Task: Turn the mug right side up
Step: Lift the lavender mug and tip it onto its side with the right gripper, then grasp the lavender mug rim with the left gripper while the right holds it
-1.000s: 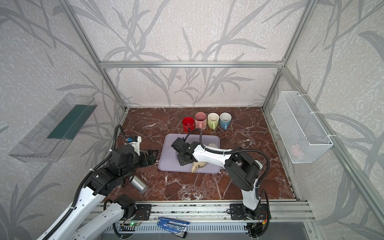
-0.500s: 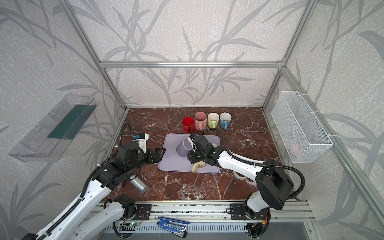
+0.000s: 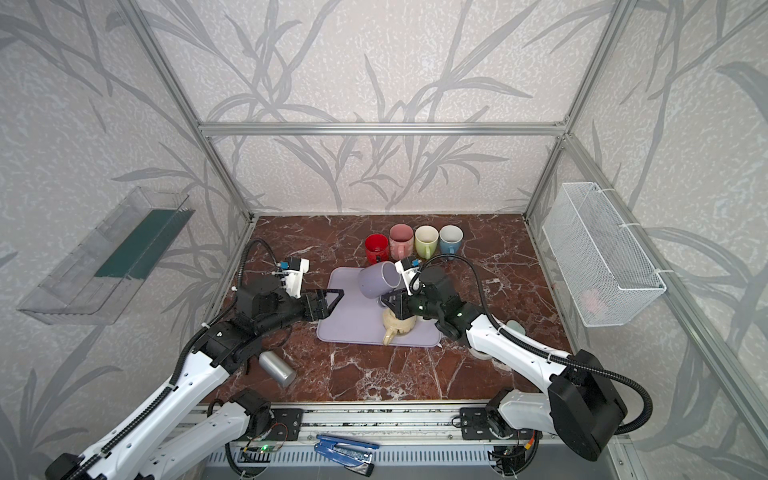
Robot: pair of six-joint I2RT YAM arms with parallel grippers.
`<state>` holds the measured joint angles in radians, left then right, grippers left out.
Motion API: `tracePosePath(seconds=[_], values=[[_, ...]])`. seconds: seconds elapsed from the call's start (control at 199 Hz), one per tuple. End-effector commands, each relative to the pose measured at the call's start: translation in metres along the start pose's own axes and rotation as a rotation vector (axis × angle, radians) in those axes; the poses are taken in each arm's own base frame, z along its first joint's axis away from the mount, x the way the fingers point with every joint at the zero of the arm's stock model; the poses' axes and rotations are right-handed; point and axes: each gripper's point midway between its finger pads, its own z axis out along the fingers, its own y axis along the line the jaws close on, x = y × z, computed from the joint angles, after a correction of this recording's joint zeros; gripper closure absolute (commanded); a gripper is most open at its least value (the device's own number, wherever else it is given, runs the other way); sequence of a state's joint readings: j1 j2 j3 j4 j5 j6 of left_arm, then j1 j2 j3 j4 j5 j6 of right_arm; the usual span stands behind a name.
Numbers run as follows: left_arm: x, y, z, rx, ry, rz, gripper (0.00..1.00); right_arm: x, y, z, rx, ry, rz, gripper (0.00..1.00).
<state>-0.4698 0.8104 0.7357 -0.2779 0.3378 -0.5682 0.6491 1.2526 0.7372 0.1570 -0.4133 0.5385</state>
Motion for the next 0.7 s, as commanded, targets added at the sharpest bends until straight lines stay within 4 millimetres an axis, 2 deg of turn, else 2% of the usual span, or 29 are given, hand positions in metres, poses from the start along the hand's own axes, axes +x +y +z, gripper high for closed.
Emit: tracePosePath(seconds=[0.0, 0.155, 0.286, 0.482, 0.697], values=[[-0.002, -0.015, -0.003, 0.085, -0.013, 0.01, 0.2, -0.041, 0.035, -0.017, -0.176, -0.143, -0.018, 1.0], [0.007, -0.014, 0.001, 0.12, -0.001, -0.01, 0.32, -0.053, 0.033, -0.021, -0.253, -0.175, 0.084, 1.0], [0.008, -0.024, 0.008, 0.213, -0.027, -0.037, 0.41, -0.06, 0.034, -0.023, -0.32, -0.201, 0.139, 1.0], [0.005, -0.035, 0.018, 0.333, -0.059, -0.09, 0.42, -0.072, 0.043, -0.026, -0.397, -0.226, 0.155, 1.0], [-0.001, -0.044, 0.025, 0.397, -0.086, -0.111, 0.42, -0.074, 0.047, -0.027, -0.428, -0.236, 0.16, 1.0]])
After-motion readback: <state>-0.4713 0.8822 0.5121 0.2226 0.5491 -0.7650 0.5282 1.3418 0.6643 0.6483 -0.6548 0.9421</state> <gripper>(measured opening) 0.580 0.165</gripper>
